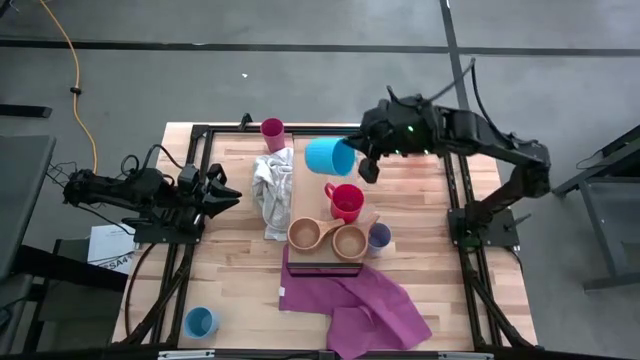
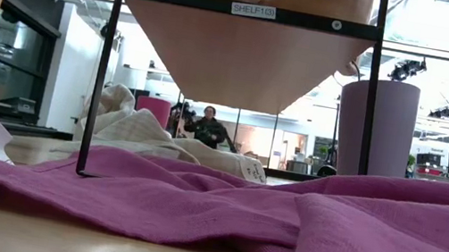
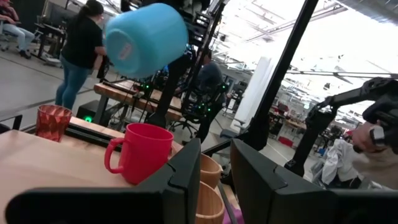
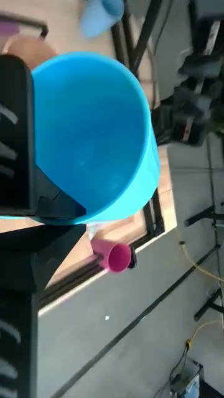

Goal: Stack small to large cups/mugs on shelf
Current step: Put the blue mug on the shelf

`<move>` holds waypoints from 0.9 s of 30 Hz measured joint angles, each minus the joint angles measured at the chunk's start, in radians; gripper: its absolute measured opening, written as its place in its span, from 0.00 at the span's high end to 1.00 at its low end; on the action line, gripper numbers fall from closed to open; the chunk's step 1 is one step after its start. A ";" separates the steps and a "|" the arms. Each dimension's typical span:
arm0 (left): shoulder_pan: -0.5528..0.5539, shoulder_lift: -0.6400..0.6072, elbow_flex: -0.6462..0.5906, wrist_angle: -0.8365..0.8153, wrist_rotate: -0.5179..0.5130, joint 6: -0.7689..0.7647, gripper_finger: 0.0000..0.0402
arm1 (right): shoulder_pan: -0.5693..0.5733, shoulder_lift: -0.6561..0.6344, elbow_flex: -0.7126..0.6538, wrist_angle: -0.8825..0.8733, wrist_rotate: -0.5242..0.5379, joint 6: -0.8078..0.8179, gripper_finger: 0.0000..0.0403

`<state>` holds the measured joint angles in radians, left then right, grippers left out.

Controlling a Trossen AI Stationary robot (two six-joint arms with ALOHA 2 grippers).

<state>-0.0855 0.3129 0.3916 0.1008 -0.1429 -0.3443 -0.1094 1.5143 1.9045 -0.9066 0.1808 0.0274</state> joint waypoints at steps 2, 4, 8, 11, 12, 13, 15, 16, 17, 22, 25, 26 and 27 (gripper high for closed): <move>0.000 0.005 0.000 -0.003 -0.001 0.000 0.81 | -0.022 0.046 0.072 -0.061 -0.003 -0.038 1.00; 0.000 0.013 0.000 -0.018 -0.004 0.000 0.81 | -0.042 0.091 0.140 -0.123 -0.011 -0.068 1.00; 0.000 0.039 0.000 -0.039 -0.006 0.000 0.81 | -0.073 0.178 0.254 -0.227 -0.031 -0.113 1.00; 0.000 0.058 0.000 -0.044 -0.007 0.000 0.81 | -0.086 0.242 0.319 -0.277 -0.037 -0.147 1.00; 0.000 0.063 0.000 -0.044 -0.007 0.000 0.81 | -0.089 0.263 0.339 -0.288 -0.041 -0.161 1.00; 0.000 0.068 0.000 -0.045 -0.007 0.000 0.81 | -0.092 0.280 0.356 -0.298 -0.044 -0.169 1.00; 0.000 0.076 0.000 -0.045 -0.007 0.000 0.81 | -0.095 0.314 0.384 -0.326 -0.044 -0.193 1.00; 0.000 0.078 0.000 -0.045 -0.007 -0.001 0.81 | -0.095 0.332 0.396 -0.339 -0.044 -0.207 1.00; 0.000 0.078 0.000 -0.045 -0.007 -0.001 0.81 | -0.095 0.350 0.409 -0.350 -0.044 -0.216 1.00; 0.000 0.077 0.000 -0.044 -0.009 -0.001 0.81 | -0.094 0.416 0.453 -0.389 -0.054 -0.267 1.00; 0.000 0.077 0.000 -0.044 -0.022 -0.001 0.81 | -0.094 0.426 0.437 -0.375 -0.061 -0.295 1.00; 0.000 0.078 0.000 -0.045 -0.026 -0.001 0.81 | -0.094 0.425 0.429 -0.364 -0.065 -0.300 1.00; 0.000 0.078 0.000 -0.047 -0.029 -0.002 0.81 | -0.096 0.425 0.424 -0.349 -0.076 -0.305 1.00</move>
<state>-0.0853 0.3912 0.3916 0.0536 -0.1715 -0.3458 -0.2051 1.9392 2.3282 -1.2553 0.1052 -0.2772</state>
